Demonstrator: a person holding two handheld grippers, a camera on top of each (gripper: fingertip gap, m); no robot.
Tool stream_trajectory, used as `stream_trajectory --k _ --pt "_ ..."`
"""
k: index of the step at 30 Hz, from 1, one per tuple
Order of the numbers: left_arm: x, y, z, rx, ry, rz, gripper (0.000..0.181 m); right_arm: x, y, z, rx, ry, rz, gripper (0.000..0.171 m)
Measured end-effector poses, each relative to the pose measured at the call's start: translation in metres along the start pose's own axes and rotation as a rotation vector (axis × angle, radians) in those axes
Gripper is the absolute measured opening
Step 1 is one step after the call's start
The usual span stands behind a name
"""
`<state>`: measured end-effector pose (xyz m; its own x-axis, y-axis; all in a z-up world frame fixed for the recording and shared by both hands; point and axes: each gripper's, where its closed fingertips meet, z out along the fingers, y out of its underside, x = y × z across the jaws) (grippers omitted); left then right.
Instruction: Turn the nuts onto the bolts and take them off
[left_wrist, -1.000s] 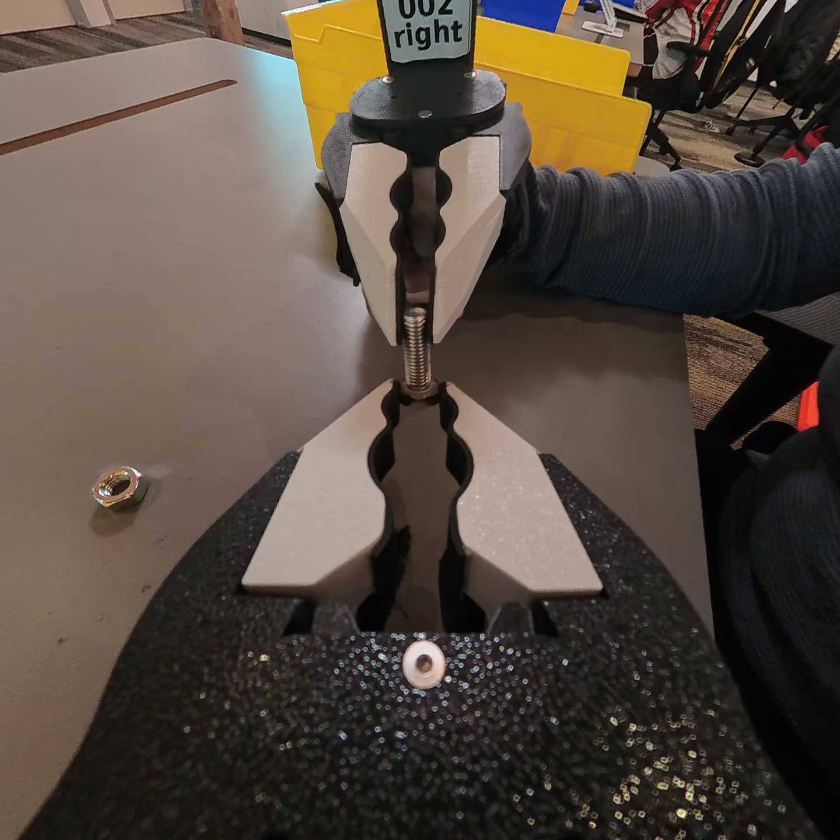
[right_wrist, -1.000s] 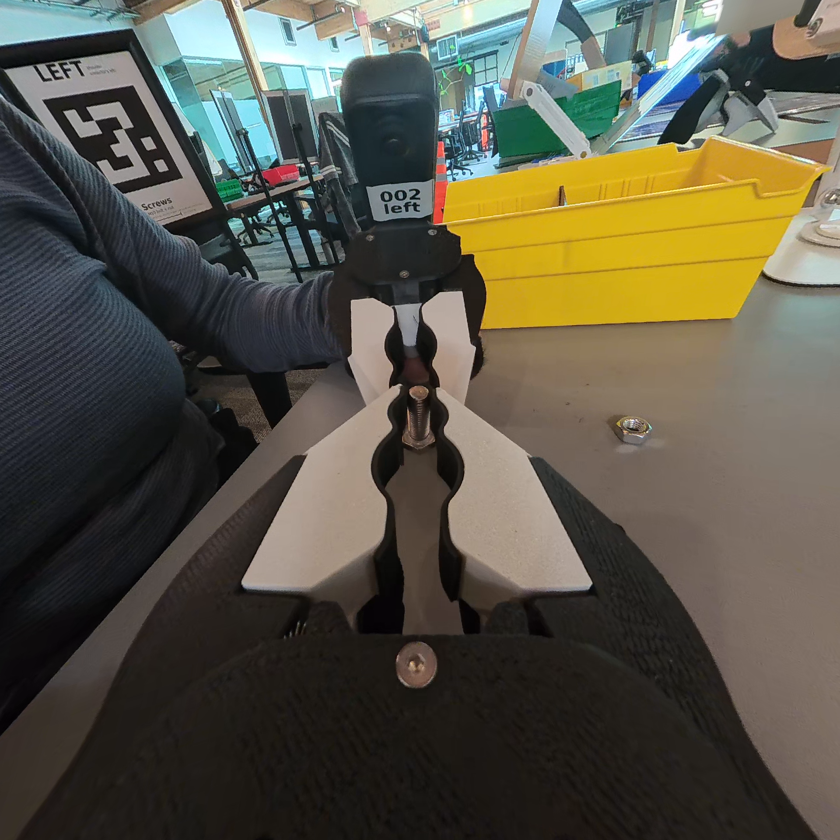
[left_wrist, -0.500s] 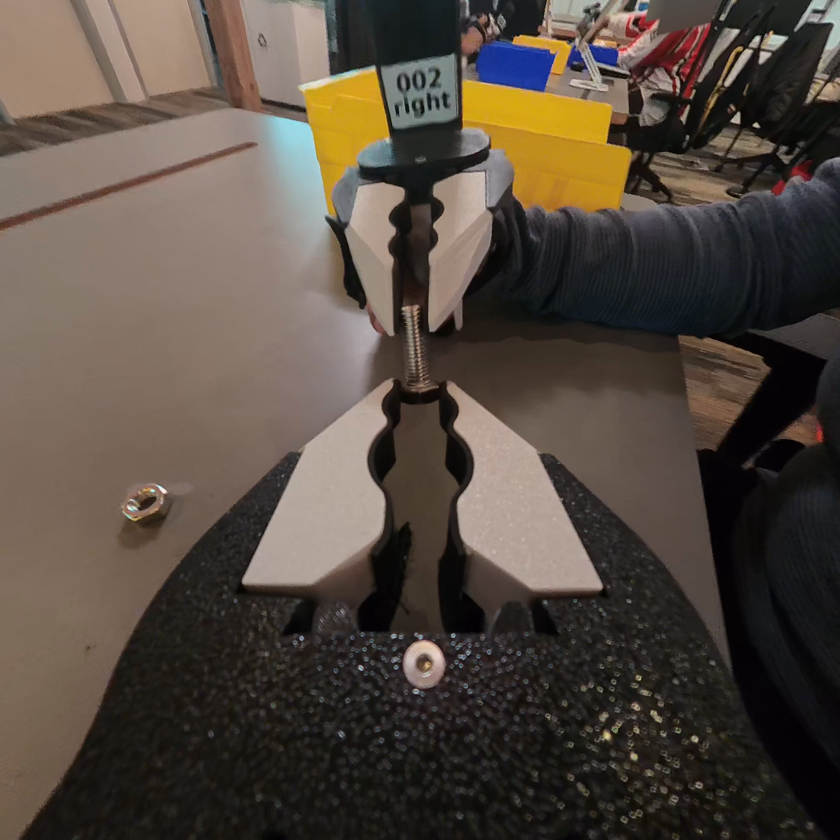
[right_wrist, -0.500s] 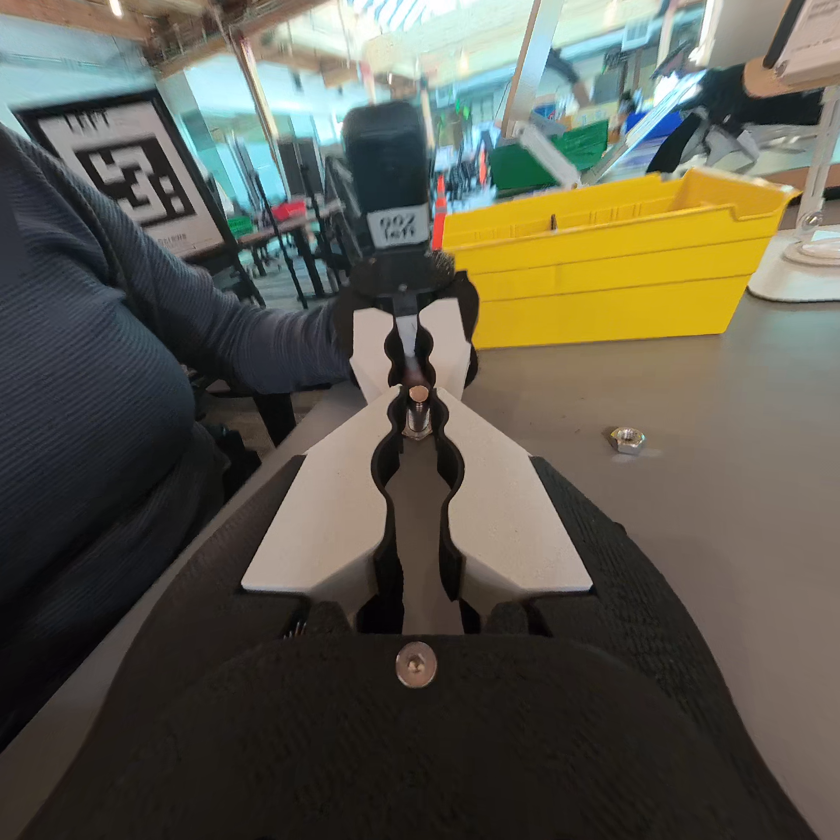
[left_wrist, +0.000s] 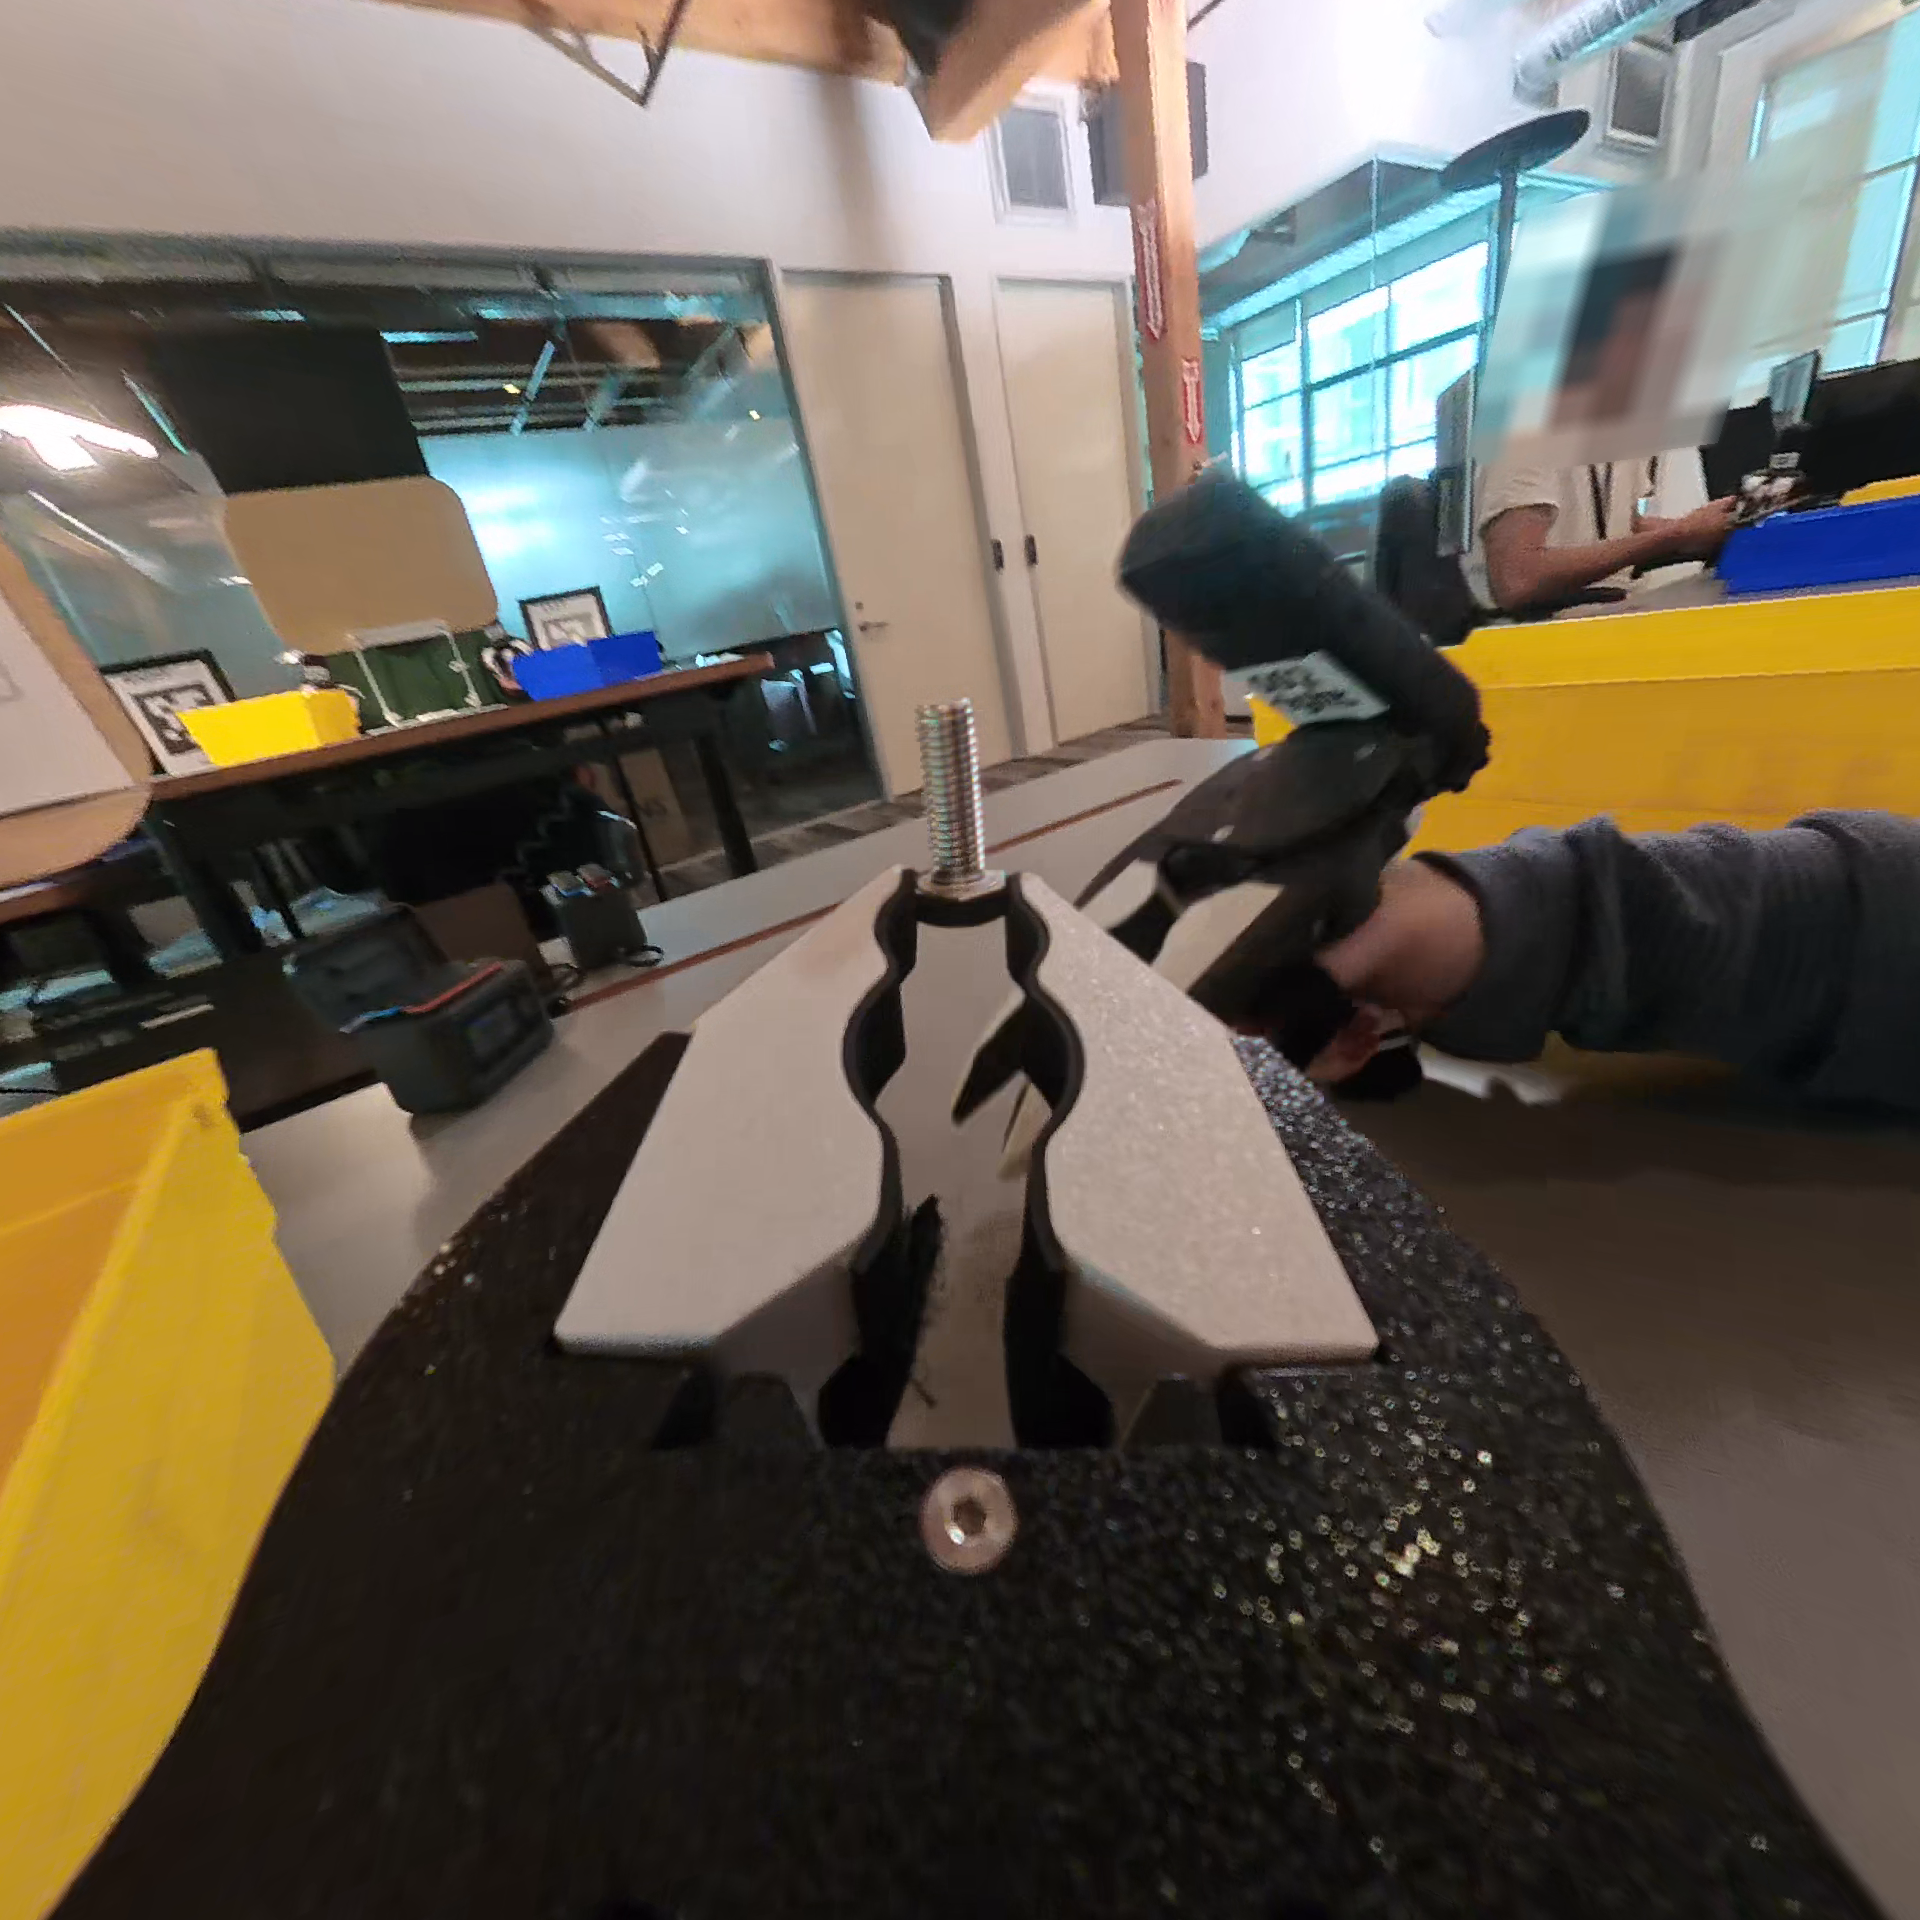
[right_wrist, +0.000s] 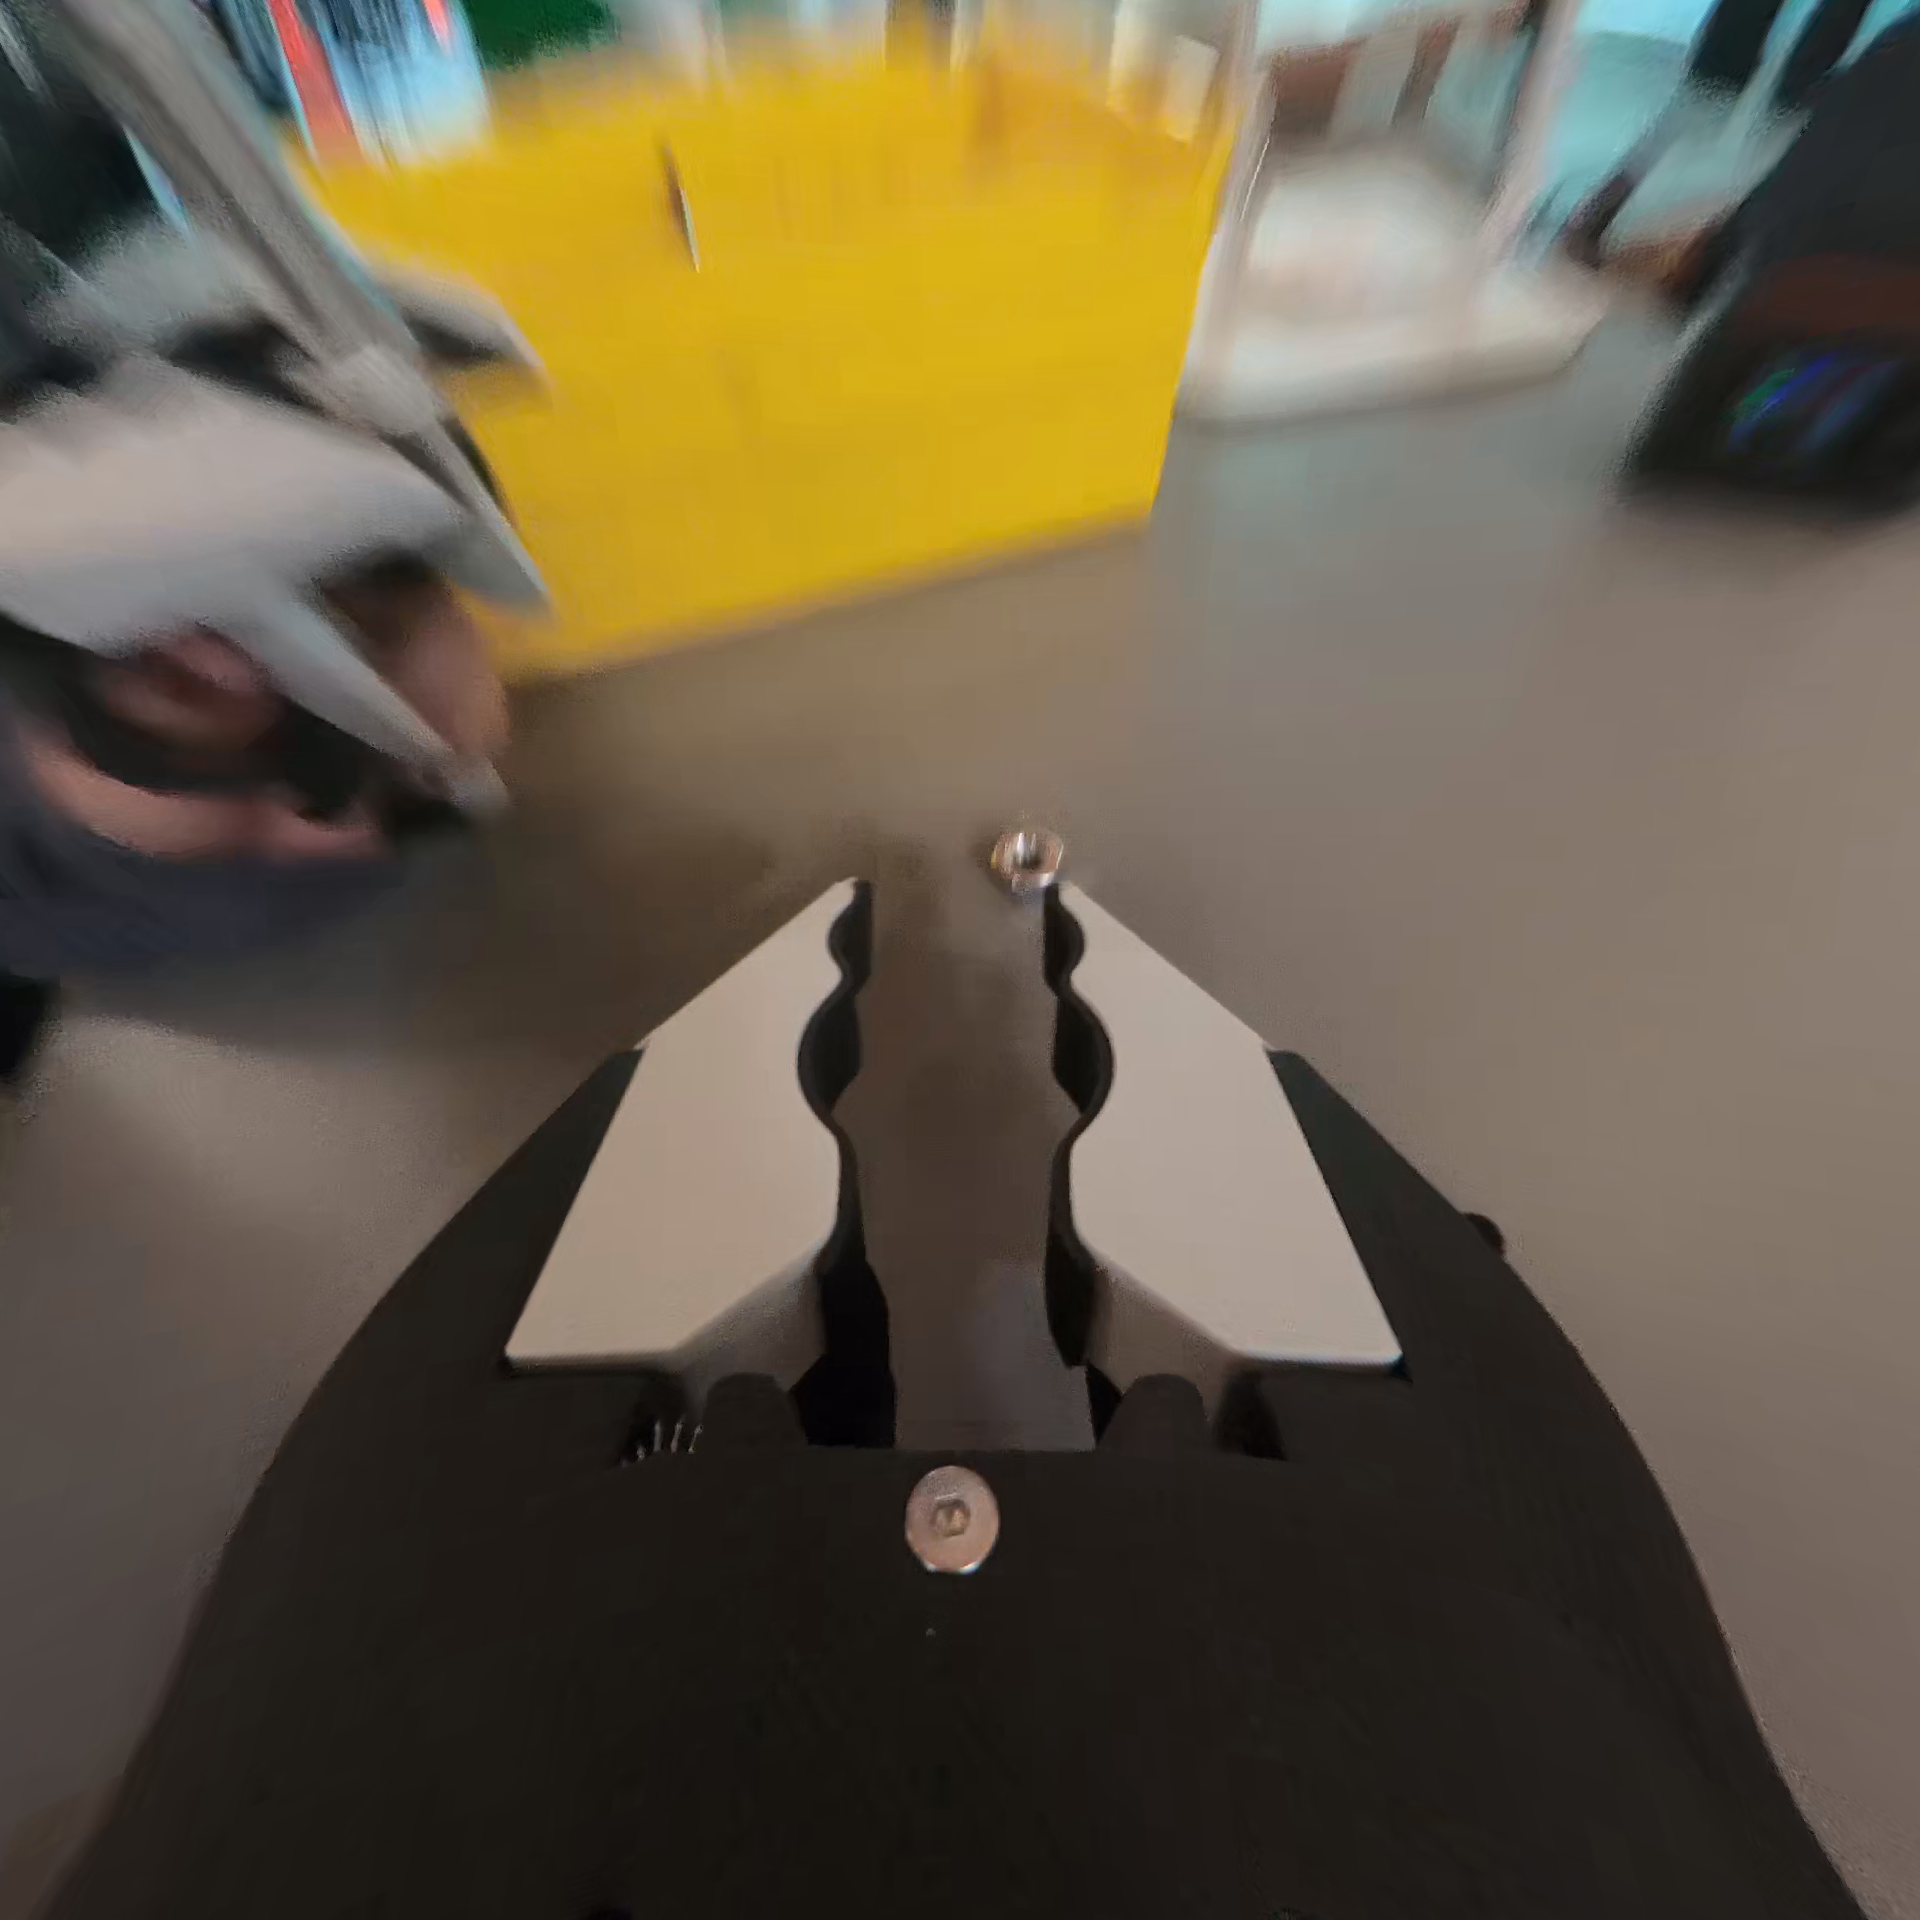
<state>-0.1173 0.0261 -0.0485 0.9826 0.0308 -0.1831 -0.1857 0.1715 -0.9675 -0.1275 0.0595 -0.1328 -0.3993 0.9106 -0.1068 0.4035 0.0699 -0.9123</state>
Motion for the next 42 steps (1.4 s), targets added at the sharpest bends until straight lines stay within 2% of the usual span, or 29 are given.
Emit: stream_trajectory --k 6,12,15,17,20,23,25,30,38,42 --pt "-0.006 0.000 -0.002 0.006 -0.014 -0.007 0.014 0.013 0.020 0.045 -0.260 0.050 -0.055 0.034" --pt "-0.006 0.003 0.001 0.003 0.028 -0.080 0.014 0.020 0.016 0.057 -0.284 0.093 -0.083 0.017" --pt "-0.002 0.006 0.003 -0.007 0.082 -0.156 0.014 0.028 0.003 0.039 -0.263 0.122 -0.122 0.015" --pt "0.001 0.010 0.005 -0.025 0.097 -0.170 0.014 0.025 -0.028 0.016 -0.140 0.078 -0.087 0.015" --pt "0.013 0.010 0.008 -0.032 0.161 -0.180 0.014 -0.002 -0.081 -0.024 0.101 -0.094 -0.045 0.014" --pt "0.021 0.015 0.010 -0.065 0.202 -0.174 0.014 -0.039 -0.108 -0.054 0.195 -0.282 -0.084 0.014" --pt "0.027 0.016 0.010 -0.076 0.230 -0.166 0.014 -0.056 -0.108 -0.063 0.154 -0.331 -0.138 0.014" --pt "0.041 0.020 0.011 -0.104 0.288 -0.120 0.014 -0.066 -0.083 -0.059 -0.043 -0.306 -0.245 0.014" --pt "0.049 0.025 0.011 -0.132 0.316 -0.080 0.014 -0.067 -0.068 -0.061 -0.173 -0.246 -0.332 0.013" --pt "0.051 0.024 0.011 -0.131 0.328 -0.085 0.014 -0.066 -0.068 -0.062 -0.169 -0.248 -0.342 0.012"
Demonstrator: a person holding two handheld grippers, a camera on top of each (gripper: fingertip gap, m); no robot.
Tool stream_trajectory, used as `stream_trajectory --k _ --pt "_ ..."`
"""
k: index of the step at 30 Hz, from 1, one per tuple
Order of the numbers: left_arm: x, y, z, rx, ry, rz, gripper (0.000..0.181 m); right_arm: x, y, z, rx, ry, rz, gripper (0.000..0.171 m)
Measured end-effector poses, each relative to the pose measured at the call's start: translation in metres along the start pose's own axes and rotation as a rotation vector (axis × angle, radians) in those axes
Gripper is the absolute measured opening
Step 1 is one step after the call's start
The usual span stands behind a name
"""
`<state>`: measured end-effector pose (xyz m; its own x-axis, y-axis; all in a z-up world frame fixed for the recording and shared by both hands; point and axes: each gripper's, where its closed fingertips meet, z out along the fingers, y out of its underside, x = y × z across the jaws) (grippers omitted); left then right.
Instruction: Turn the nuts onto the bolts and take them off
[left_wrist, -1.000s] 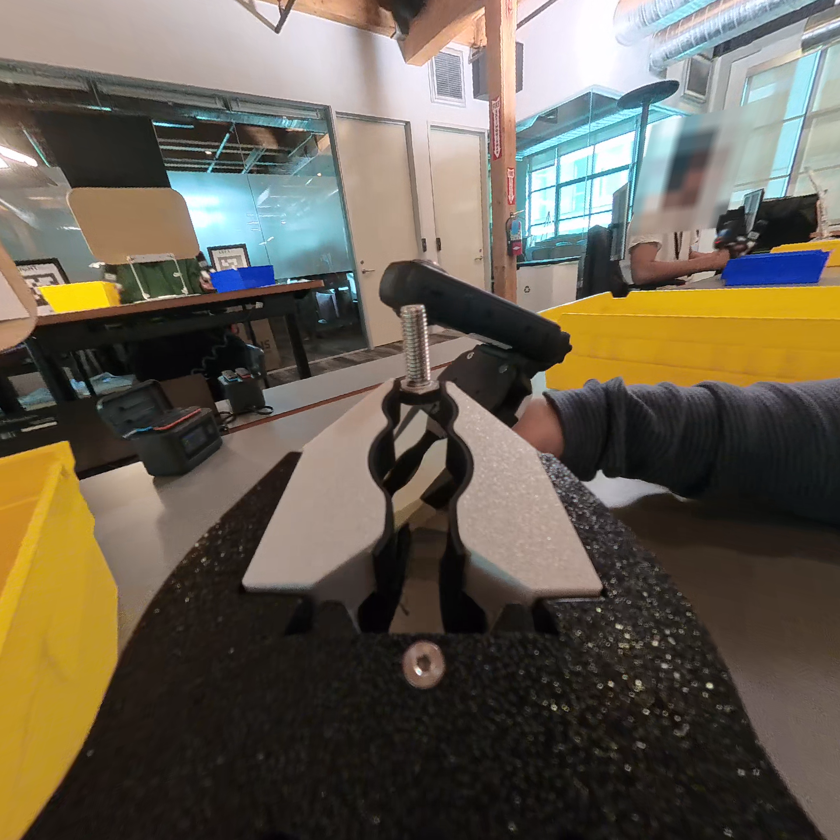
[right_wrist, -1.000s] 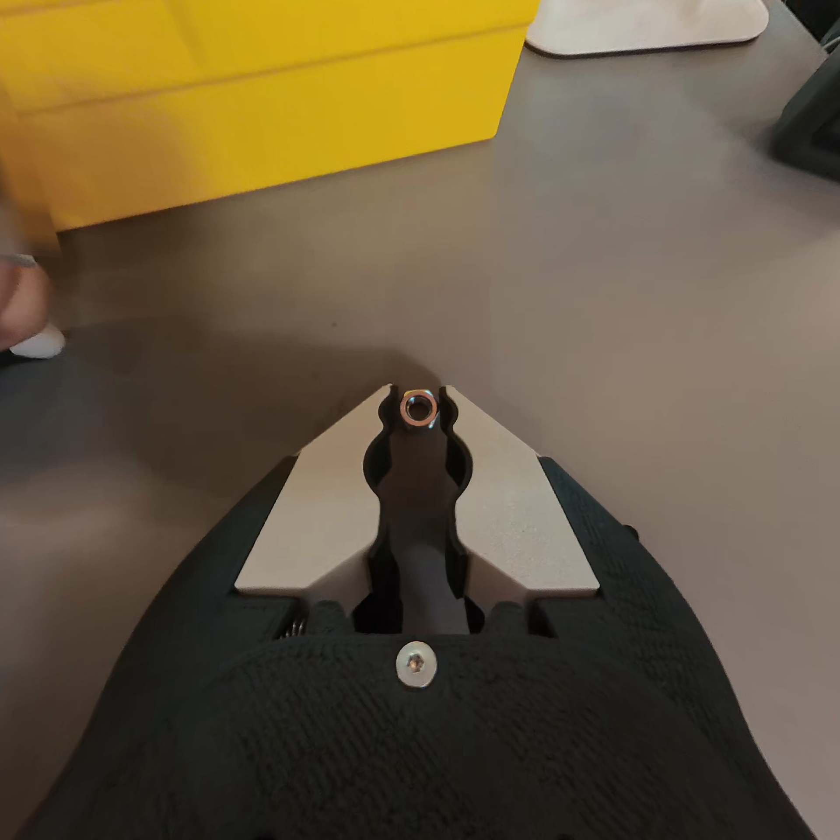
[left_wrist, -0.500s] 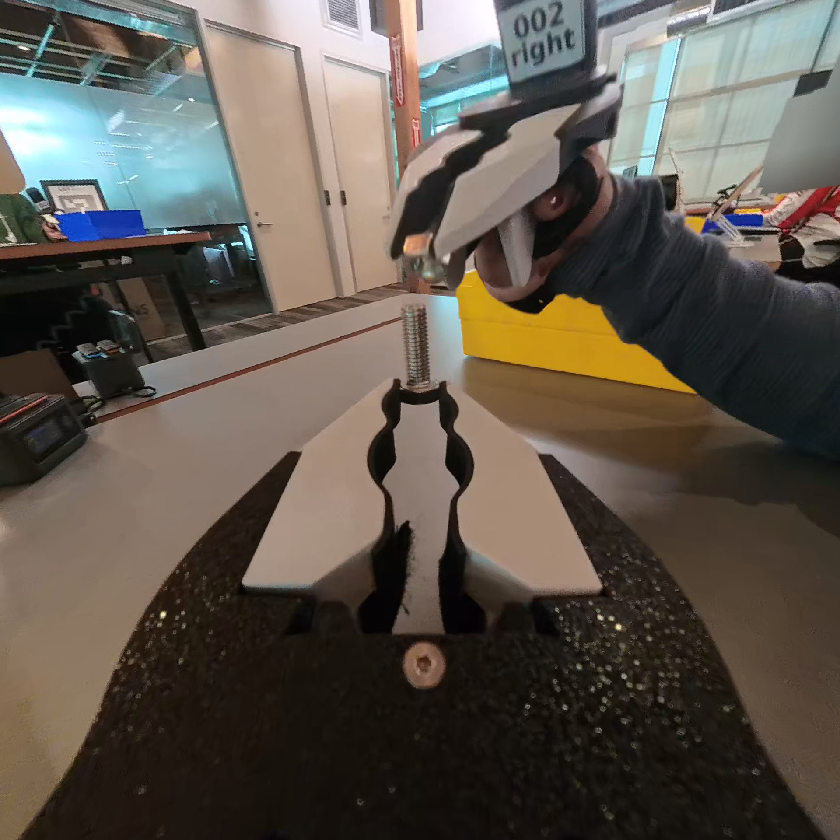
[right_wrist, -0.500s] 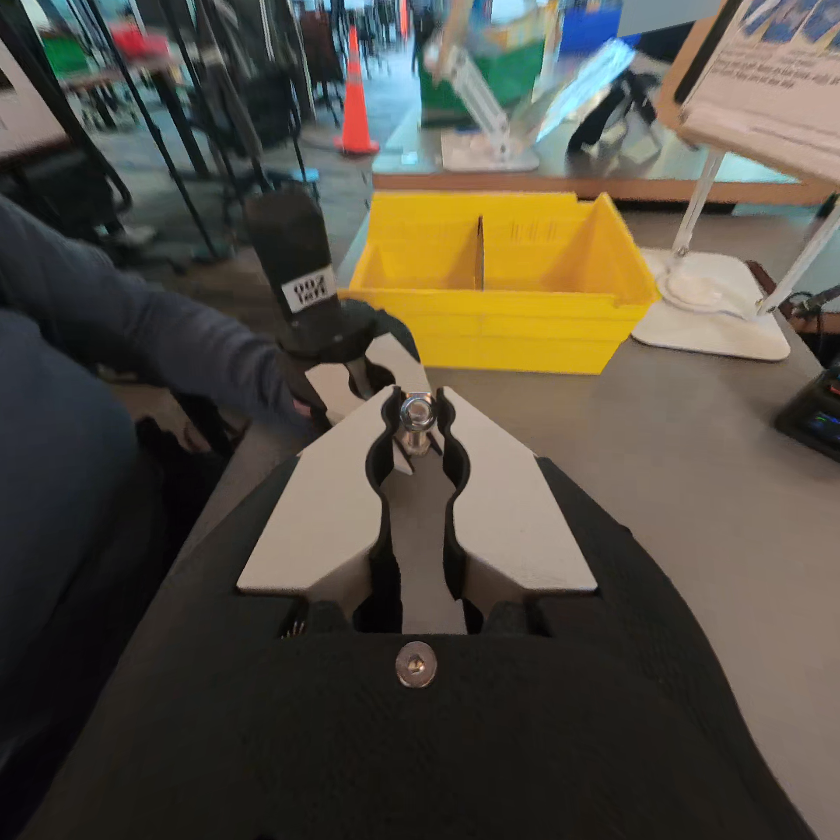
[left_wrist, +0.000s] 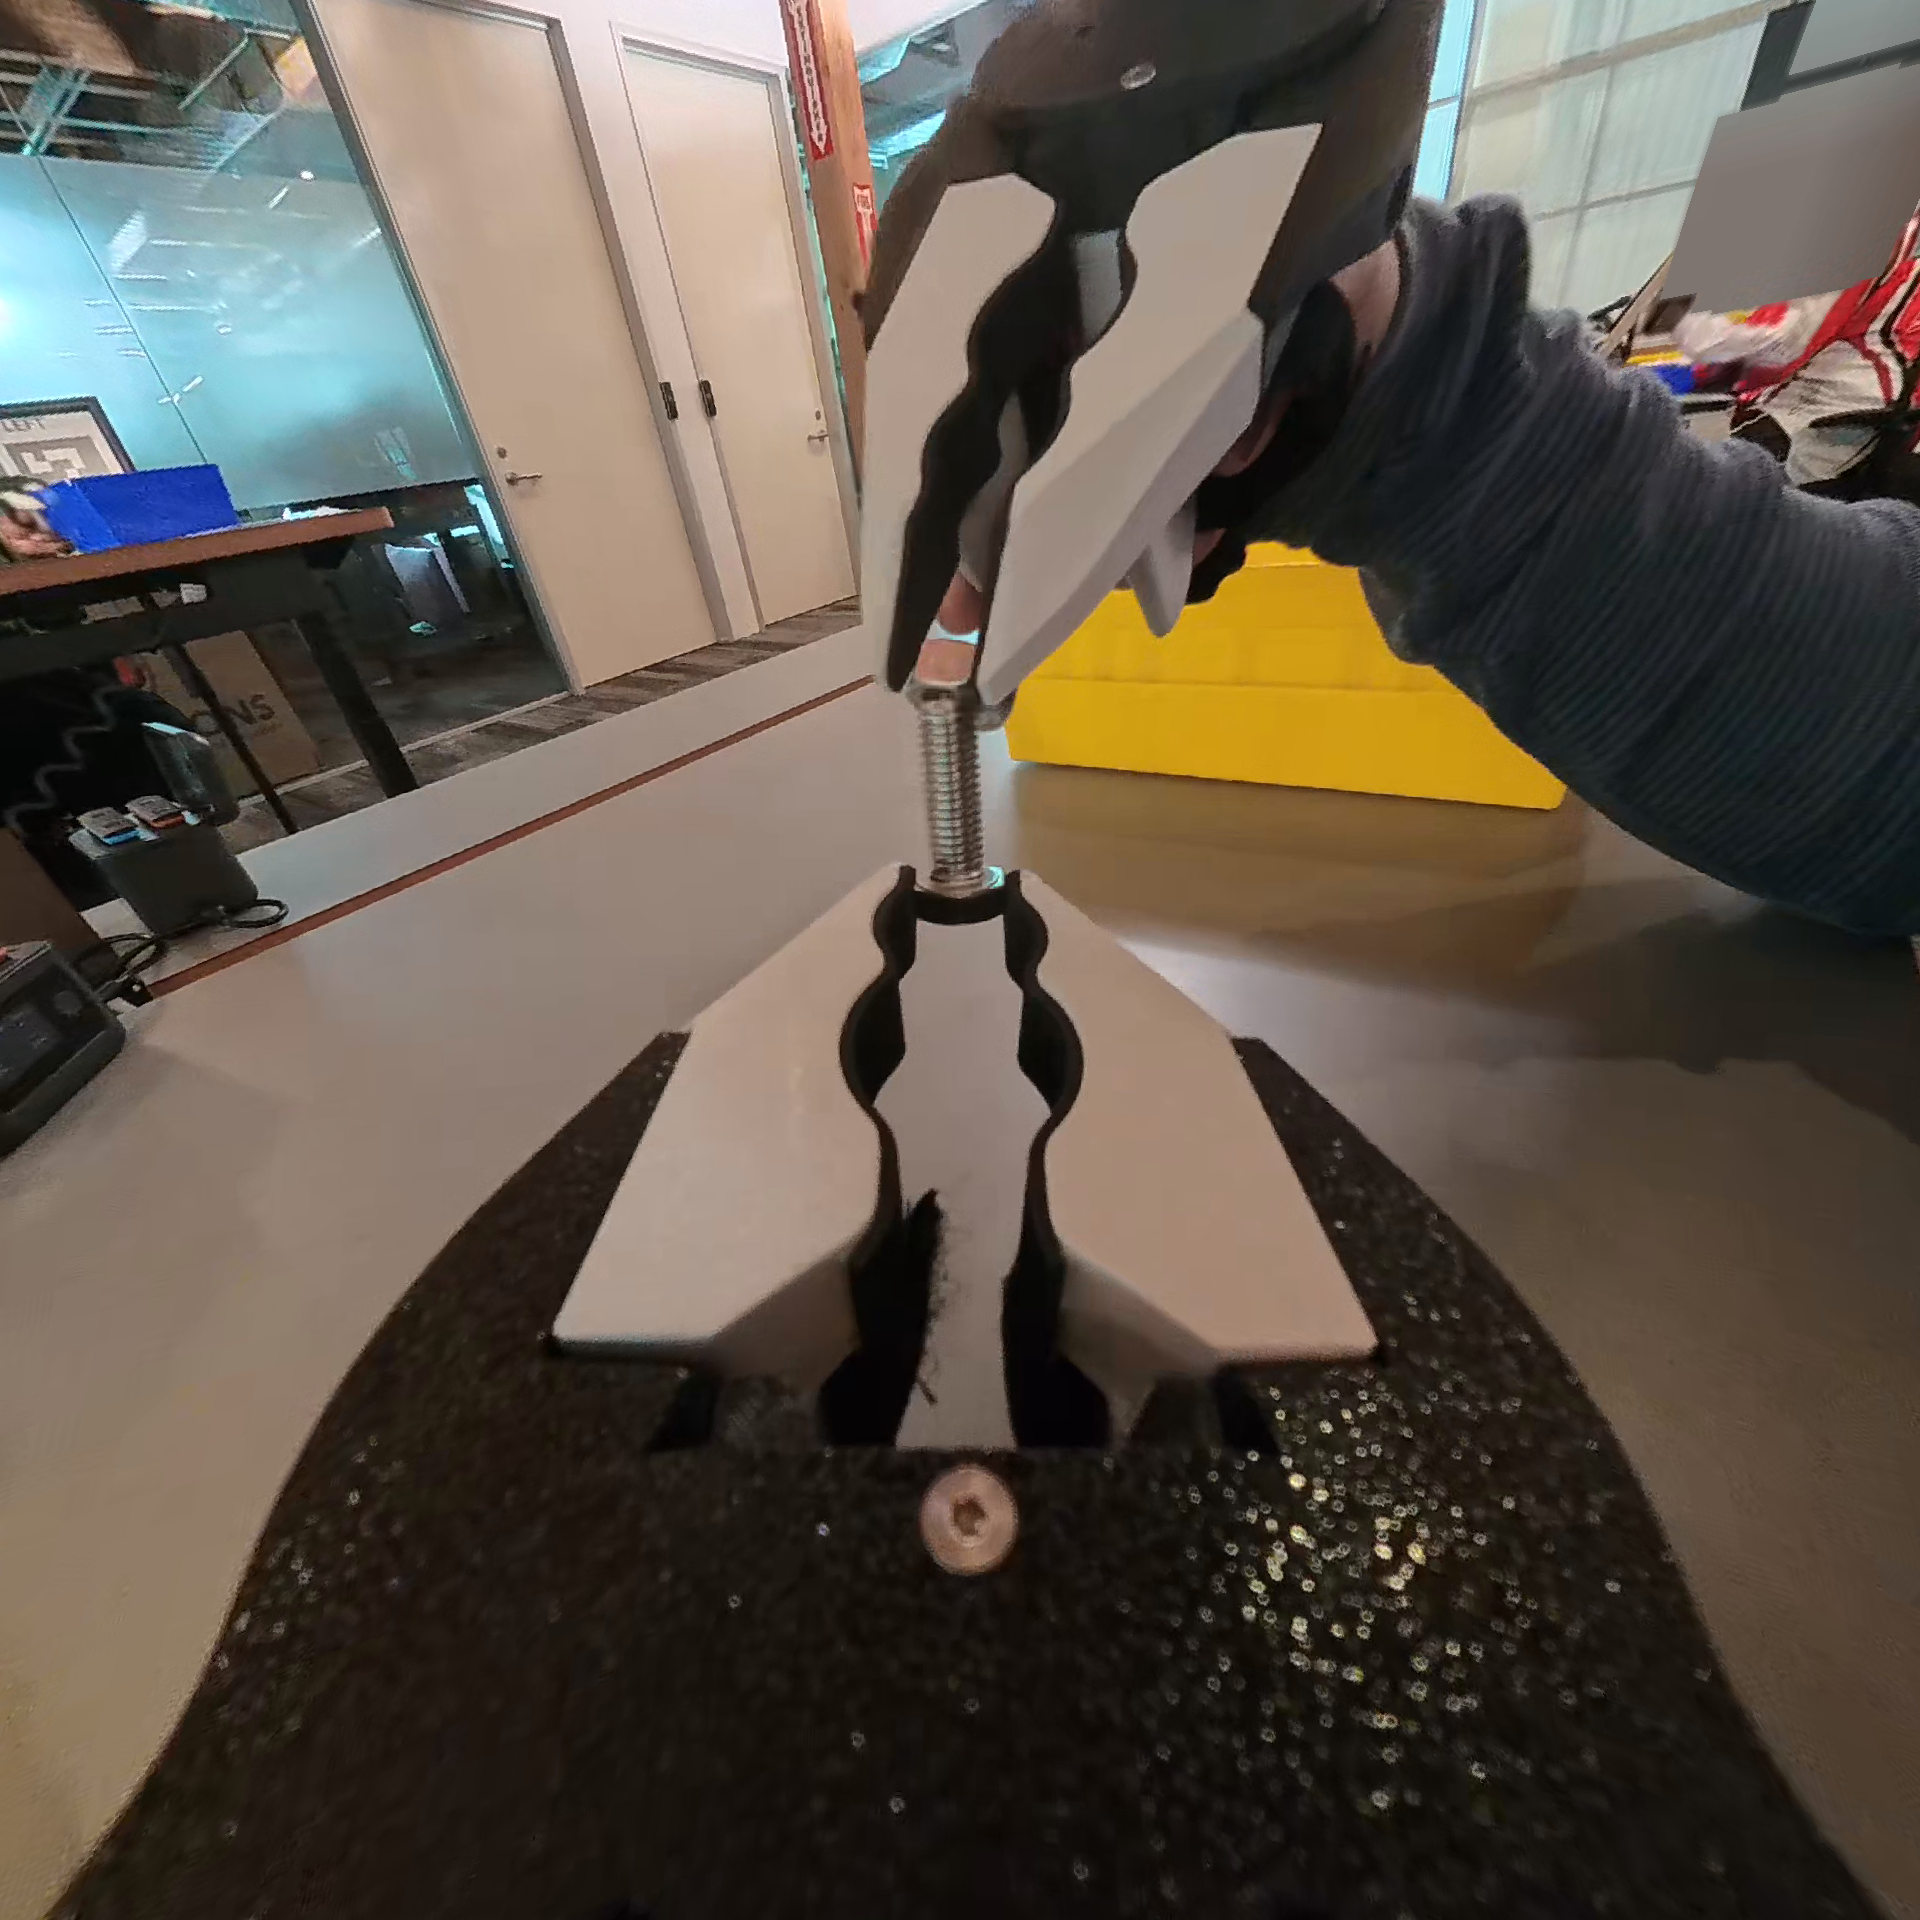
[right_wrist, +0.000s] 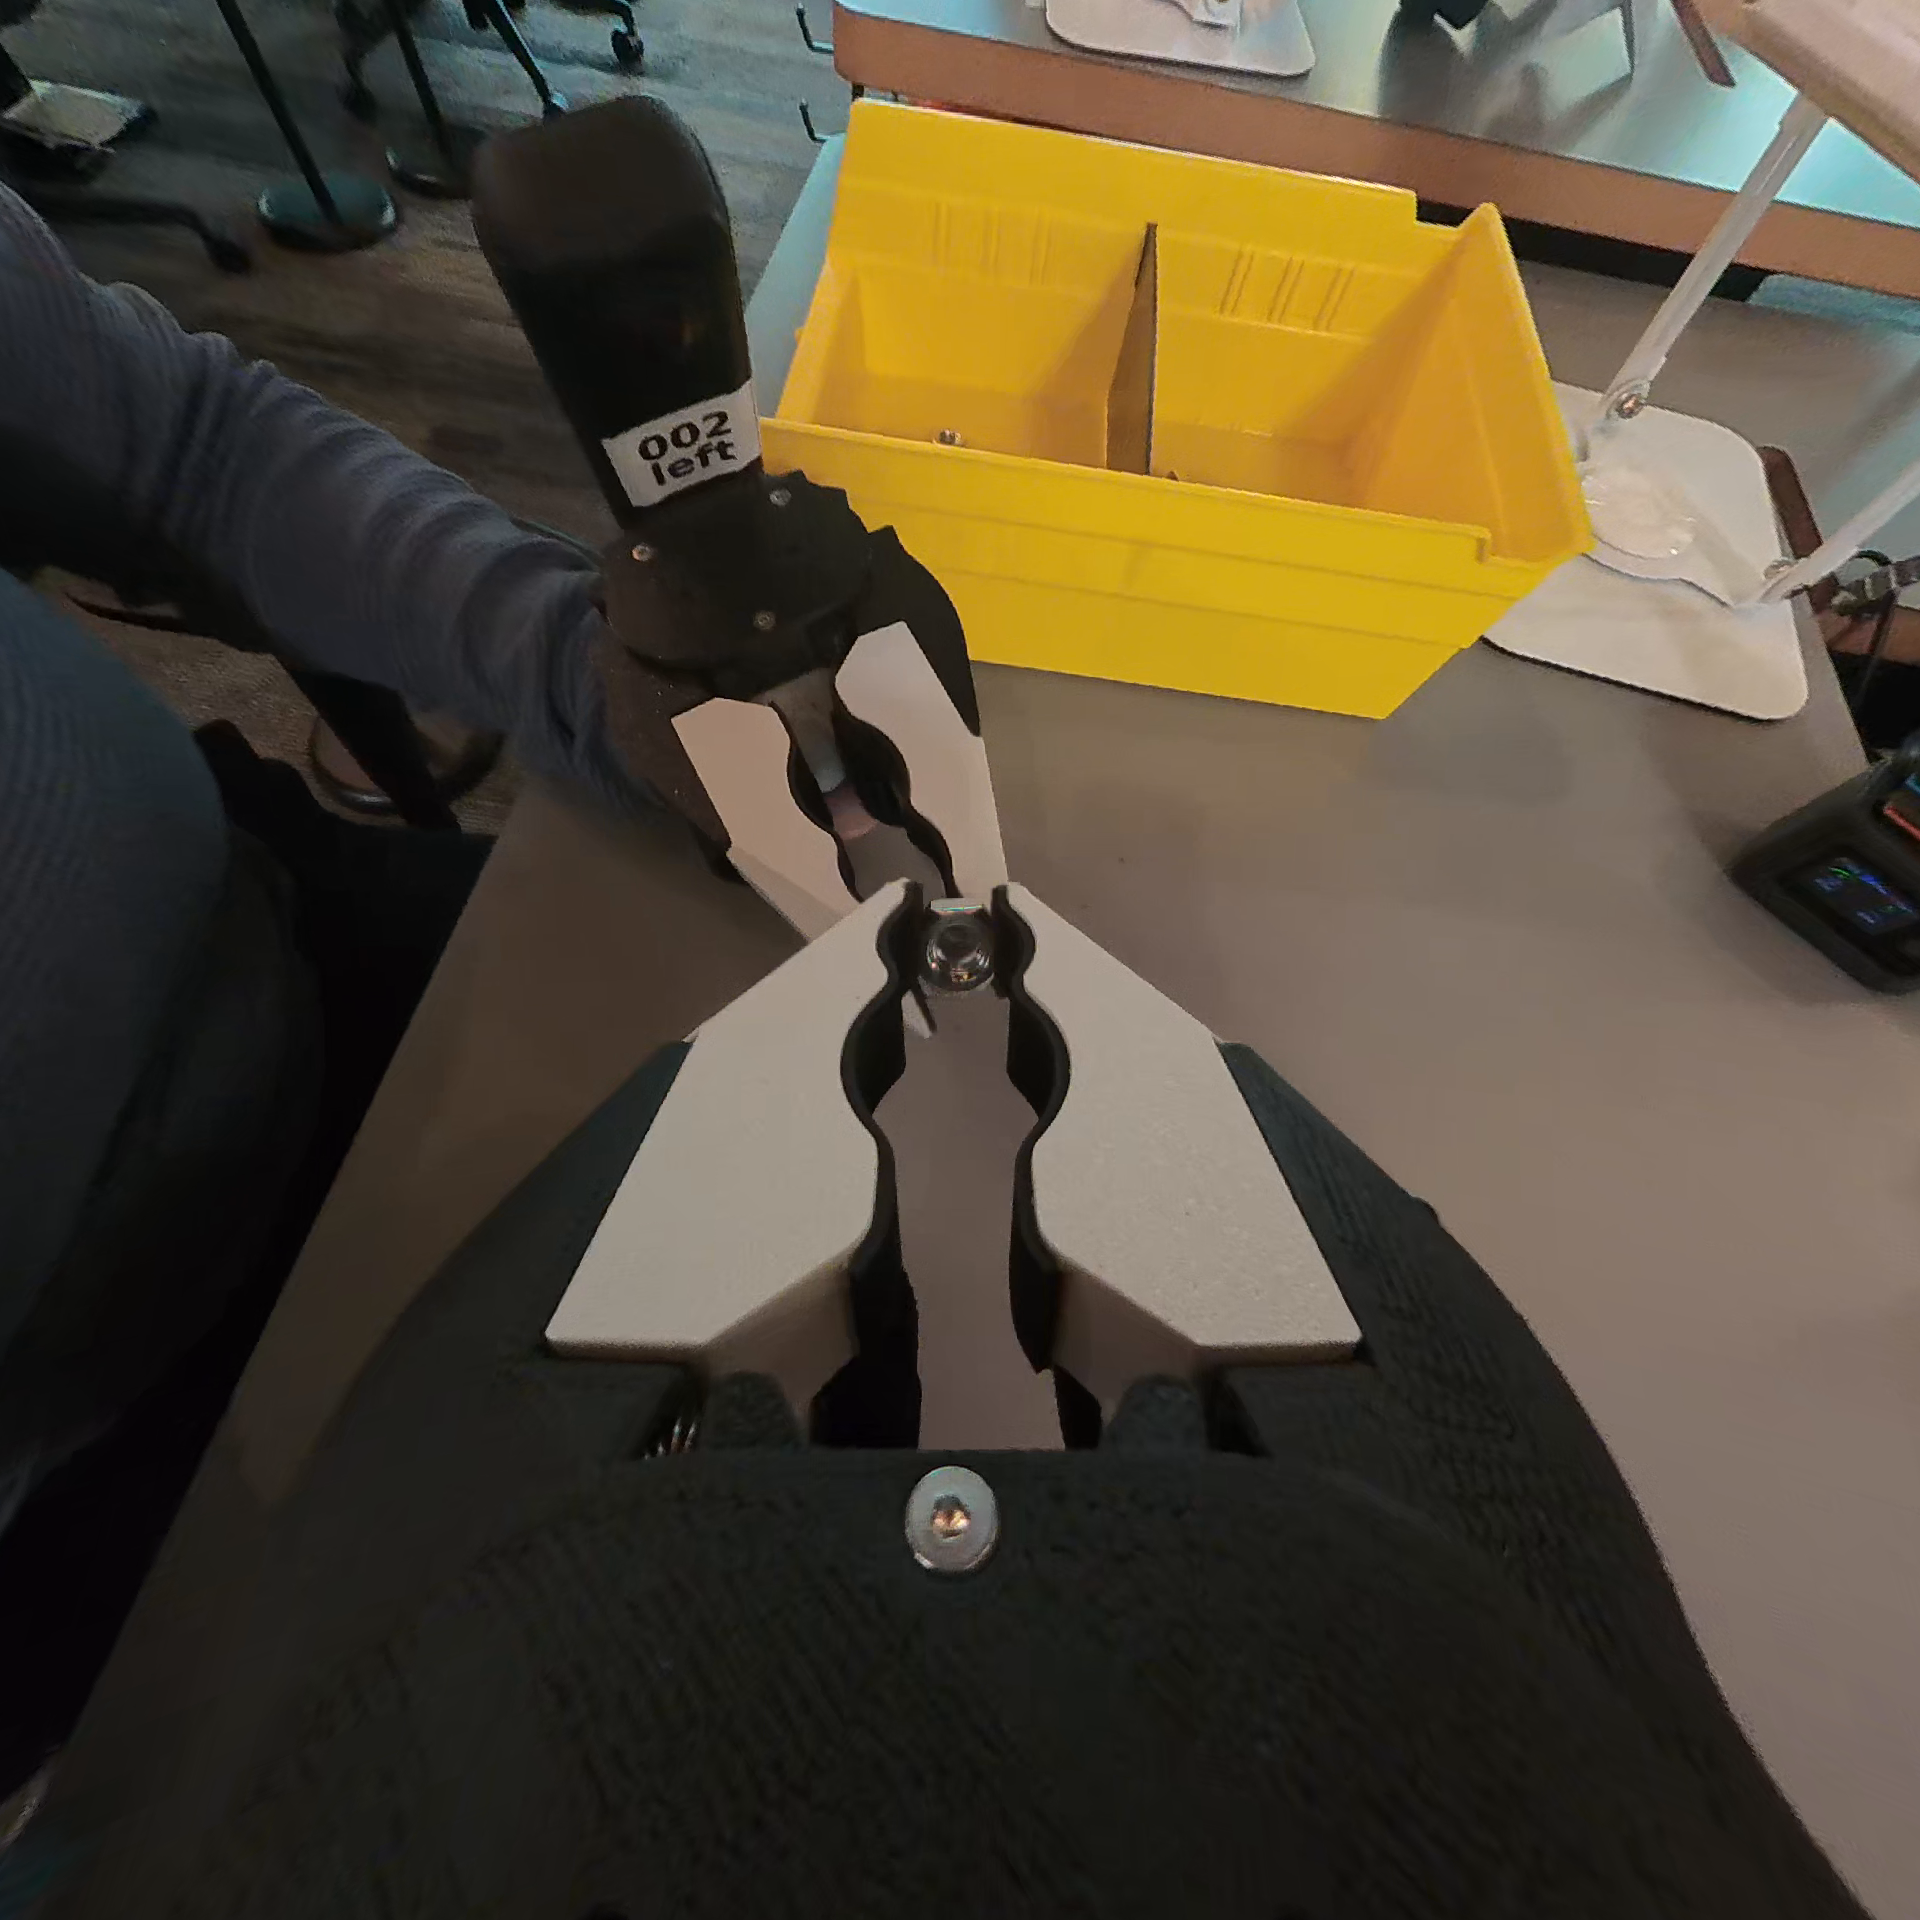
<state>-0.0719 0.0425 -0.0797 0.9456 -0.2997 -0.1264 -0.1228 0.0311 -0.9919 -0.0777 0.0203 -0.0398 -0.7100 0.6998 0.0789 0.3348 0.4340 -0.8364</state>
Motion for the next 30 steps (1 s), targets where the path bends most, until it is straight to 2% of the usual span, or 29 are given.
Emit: stream_trajectory --k 22,30 --pt "0.0023 0.0049 0.0019 -0.030 0.002 0.021 0.014 0.0010 0.0051 0.0055 -0.059 0.039 -0.103 0.012" --pt "0.0039 0.0049 0.0022 -0.028 0.010 0.026 0.014 -0.0062 0.0037 0.0027 -0.049 0.035 -0.251 0.011"
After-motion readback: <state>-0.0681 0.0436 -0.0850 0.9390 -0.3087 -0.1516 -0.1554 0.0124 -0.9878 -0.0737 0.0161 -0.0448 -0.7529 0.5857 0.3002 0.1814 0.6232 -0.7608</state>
